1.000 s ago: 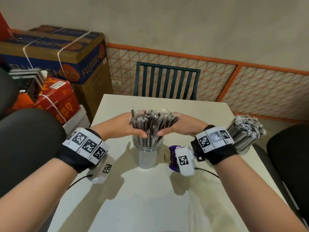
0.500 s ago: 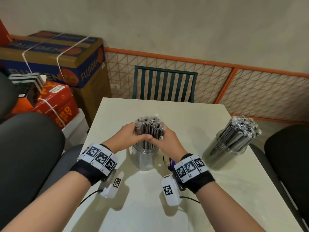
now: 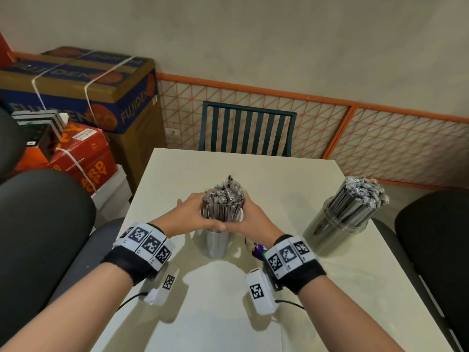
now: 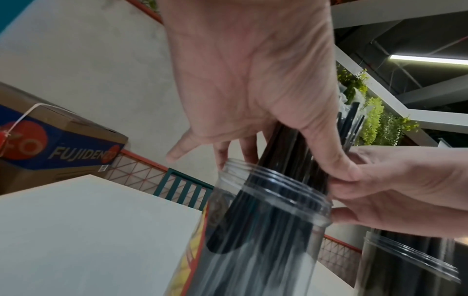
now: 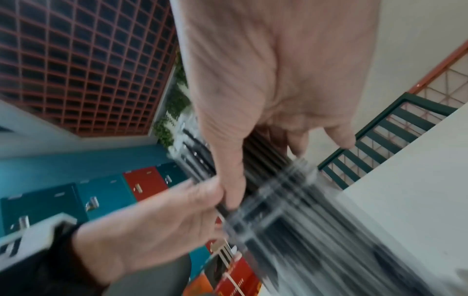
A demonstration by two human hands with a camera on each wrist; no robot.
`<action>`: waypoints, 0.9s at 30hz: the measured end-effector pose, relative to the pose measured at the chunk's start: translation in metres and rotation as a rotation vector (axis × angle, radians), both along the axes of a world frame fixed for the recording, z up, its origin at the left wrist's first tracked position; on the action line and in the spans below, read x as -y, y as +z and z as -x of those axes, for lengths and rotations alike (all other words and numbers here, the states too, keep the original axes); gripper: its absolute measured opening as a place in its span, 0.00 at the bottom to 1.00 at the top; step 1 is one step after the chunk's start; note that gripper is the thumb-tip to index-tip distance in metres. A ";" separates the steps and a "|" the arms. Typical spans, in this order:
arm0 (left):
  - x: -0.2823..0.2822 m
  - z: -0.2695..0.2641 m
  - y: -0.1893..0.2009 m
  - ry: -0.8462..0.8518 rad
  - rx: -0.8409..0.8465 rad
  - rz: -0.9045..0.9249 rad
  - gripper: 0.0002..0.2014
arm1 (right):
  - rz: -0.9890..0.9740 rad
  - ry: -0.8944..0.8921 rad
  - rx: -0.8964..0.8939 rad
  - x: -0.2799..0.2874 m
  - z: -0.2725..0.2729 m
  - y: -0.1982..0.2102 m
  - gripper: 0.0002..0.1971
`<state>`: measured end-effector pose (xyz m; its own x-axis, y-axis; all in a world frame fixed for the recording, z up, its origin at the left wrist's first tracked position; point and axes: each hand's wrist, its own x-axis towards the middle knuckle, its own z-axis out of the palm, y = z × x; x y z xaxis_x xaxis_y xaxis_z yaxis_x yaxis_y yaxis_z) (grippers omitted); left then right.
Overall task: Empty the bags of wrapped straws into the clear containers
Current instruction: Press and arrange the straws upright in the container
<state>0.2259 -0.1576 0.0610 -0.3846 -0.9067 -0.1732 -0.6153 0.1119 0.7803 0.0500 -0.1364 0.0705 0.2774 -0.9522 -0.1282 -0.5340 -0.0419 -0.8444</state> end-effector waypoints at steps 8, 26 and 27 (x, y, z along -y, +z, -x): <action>0.007 -0.001 0.019 0.109 0.137 0.104 0.25 | 0.089 -0.126 -0.036 0.017 -0.003 0.008 0.25; 0.025 0.008 0.016 -0.064 -0.296 -0.072 0.43 | 0.106 -0.293 0.187 0.011 -0.028 -0.019 0.36; 0.026 0.008 0.019 -0.060 -0.269 -0.039 0.35 | 0.119 -0.301 0.179 0.011 -0.027 -0.012 0.31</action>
<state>0.2180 -0.1840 0.0803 -0.4746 -0.8754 -0.0917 -0.3788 0.1091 0.9190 0.0771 -0.1475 0.0586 -0.0093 -0.9999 0.0132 -0.3814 -0.0087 -0.9244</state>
